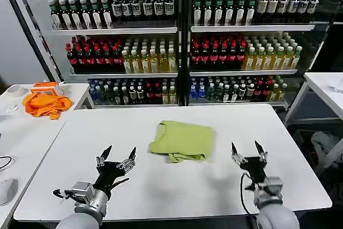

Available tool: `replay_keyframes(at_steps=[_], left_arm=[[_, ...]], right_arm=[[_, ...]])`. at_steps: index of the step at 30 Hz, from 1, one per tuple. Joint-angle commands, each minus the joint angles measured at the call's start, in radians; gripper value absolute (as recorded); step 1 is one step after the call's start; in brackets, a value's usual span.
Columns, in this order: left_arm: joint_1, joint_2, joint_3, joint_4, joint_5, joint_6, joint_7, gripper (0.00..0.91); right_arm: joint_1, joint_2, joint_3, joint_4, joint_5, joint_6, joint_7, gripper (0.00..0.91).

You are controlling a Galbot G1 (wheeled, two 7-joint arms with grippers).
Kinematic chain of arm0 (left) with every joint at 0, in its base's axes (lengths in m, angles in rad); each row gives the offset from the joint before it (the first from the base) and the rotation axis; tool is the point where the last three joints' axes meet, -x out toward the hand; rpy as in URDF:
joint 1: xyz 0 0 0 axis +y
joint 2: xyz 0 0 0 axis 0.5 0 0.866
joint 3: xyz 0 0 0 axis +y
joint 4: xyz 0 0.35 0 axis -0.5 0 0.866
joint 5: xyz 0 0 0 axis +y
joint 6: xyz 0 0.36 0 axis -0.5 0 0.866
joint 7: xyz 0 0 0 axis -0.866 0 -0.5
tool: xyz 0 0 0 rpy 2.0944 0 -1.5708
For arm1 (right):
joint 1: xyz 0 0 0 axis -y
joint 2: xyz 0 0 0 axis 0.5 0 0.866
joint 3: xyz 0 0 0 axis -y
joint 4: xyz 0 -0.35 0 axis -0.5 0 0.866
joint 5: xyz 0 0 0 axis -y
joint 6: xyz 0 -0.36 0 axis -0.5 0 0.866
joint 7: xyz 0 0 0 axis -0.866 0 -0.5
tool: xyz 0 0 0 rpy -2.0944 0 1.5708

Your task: Fold and organize the clothes.

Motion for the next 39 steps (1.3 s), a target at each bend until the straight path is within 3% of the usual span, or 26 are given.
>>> replay_keyframes(at_steps=[1,4,13,25,39], left_arm=[[0.005,0.012,0.005,0.003,0.047,0.004,0.017,0.907],[0.011,0.019,0.002,0.000,0.060,0.005,0.022,0.907],[0.022,0.036,-0.008,0.004,0.076,0.005,0.027,0.907],[0.051,0.032,-0.004,-0.002,0.073,-0.005,0.038,0.907],[0.060,0.090,-0.039,0.010,0.011,-0.122,0.057,0.907]], right_arm=[[-0.274,0.050,0.090,0.166,-0.083,0.069,-0.012,0.907],[-0.287,0.057,0.082,0.163,-0.145,0.088,-0.007,0.907],[-0.287,0.069,0.077,0.188,-0.158,0.103,0.016,0.907],[-0.267,0.062,0.062,0.196,-0.184,0.120,-0.005,0.907],[-0.212,0.062,0.039,0.165,-0.188,0.125,0.012,0.907]])
